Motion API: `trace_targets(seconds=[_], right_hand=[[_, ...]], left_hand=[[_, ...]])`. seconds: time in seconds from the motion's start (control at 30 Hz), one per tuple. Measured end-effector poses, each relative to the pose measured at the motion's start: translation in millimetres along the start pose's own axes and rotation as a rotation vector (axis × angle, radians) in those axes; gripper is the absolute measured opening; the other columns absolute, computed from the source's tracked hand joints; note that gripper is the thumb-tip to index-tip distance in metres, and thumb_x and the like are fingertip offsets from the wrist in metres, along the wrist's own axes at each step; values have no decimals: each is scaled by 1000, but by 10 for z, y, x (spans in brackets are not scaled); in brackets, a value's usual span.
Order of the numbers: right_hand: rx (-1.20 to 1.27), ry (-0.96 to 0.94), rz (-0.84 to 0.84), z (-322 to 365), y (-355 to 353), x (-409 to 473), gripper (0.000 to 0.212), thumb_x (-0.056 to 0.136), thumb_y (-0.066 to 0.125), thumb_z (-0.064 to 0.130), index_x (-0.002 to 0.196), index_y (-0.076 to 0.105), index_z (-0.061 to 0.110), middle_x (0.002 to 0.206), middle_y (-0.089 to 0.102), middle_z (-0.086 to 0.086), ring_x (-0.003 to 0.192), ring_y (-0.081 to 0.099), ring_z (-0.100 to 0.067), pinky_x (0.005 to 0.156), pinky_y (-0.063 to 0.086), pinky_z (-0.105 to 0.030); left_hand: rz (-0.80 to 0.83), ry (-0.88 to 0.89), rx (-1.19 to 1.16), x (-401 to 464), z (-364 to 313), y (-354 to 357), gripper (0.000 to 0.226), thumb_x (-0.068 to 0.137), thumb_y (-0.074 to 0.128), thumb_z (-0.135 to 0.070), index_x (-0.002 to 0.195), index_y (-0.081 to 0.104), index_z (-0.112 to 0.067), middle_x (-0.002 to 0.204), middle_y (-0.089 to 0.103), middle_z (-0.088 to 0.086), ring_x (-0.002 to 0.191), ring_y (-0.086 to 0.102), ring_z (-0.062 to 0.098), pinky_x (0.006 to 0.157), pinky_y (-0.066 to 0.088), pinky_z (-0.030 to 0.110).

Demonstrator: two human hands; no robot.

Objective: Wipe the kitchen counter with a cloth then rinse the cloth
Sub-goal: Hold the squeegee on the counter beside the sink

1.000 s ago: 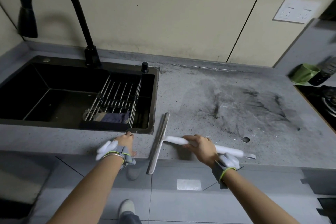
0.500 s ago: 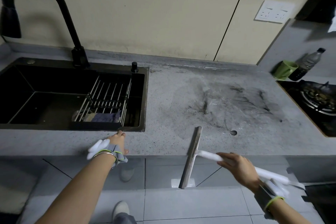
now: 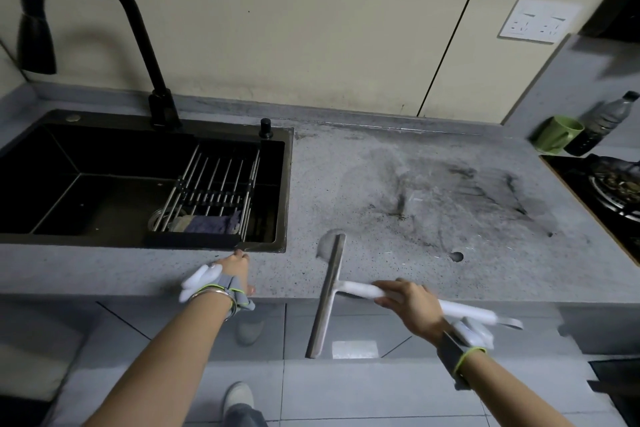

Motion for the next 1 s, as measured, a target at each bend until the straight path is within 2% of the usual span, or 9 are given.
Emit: trace_targets(seconds=[0.2, 0.33, 0.47, 0.67, 0.83, 1.0], right_hand=[[-2, -64, 30, 315, 87, 347, 33, 91, 53, 42, 124, 56, 39, 94, 54, 13, 85, 51, -9, 85, 33, -28], [11, -68, 41, 504, 124, 511, 34, 92, 54, 40, 125, 56, 37, 112, 62, 5, 99, 56, -16, 90, 34, -29], [36, -71, 23, 554, 91, 517, 31, 91, 55, 39, 122, 58, 38, 111, 63, 5, 99, 57, -17, 91, 36, -30], [67, -8, -15, 199, -58, 143, 30, 89, 59, 38, 119, 60, 38, 102, 64, 6, 89, 58, -14, 86, 43, -31], [28, 102, -85, -258, -192, -306, 28, 87, 62, 41, 114, 62, 40, 90, 60, 11, 91, 62, -15, 75, 35, -27], [-8, 188, -116, -545, -277, -560, 25, 85, 64, 41, 110, 65, 39, 90, 63, 11, 94, 63, -18, 71, 33, -26]], left_hand=[[5, 11, 6, 34, 8, 10, 72, 91, 56, -39, 146, 24, -6, 154, 22, 9, 133, 41, 28, 104, 41, 38], [1, 14, 22, 34, 2, 1, 73, 91, 56, -39, 147, 22, -7, 154, 22, 8, 133, 40, 28, 104, 40, 39], [2, 14, 44, 21, -17, -14, 71, 91, 55, -38, 146, 23, -6, 154, 22, 9, 133, 40, 29, 104, 40, 39], [-13, 0, 29, -3, -15, 31, 69, 92, 54, -37, 146, 23, -6, 154, 21, 10, 132, 42, 30, 104, 40, 38], [-28, 37, -36, 20, 32, 91, 86, 90, 59, -33, 152, 2, -15, 158, 15, 10, 135, 39, 31, 106, 39, 38], [20, 41, -1, 62, 32, 108, 80, 90, 58, -33, 152, 10, -21, 158, 10, 13, 134, 39, 32, 106, 40, 39]])
Point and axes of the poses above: each hand's wrist, its own x-axis towards the middle knuckle, its own y-axis out of the palm, z = x × y, the point moved 2 cm from there along x, towards the middle knuckle
